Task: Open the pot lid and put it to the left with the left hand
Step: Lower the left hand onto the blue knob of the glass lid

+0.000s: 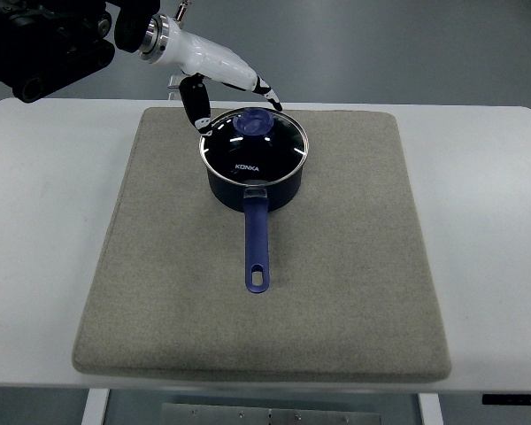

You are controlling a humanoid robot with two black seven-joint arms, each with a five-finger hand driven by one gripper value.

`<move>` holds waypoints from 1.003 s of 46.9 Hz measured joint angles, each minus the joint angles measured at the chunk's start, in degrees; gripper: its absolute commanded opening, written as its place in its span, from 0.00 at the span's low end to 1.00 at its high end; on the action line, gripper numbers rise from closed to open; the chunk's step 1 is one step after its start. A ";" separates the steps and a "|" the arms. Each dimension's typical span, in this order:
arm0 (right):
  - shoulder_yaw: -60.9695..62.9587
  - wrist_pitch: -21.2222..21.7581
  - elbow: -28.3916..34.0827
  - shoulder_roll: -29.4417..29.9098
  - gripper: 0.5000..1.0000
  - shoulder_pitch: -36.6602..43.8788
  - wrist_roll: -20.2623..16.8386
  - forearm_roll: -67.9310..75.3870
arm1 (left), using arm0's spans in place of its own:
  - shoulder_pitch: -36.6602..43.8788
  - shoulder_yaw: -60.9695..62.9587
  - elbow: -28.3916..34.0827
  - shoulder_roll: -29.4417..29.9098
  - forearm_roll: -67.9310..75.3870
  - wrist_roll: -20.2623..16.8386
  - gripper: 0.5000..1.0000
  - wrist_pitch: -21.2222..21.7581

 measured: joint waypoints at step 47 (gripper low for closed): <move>0.00 0.00 0.00 0.00 0.83 0.01 0.00 0.00 | 2.16 0.02 0.02 -0.06 0.47 -0.02 0.98 0.58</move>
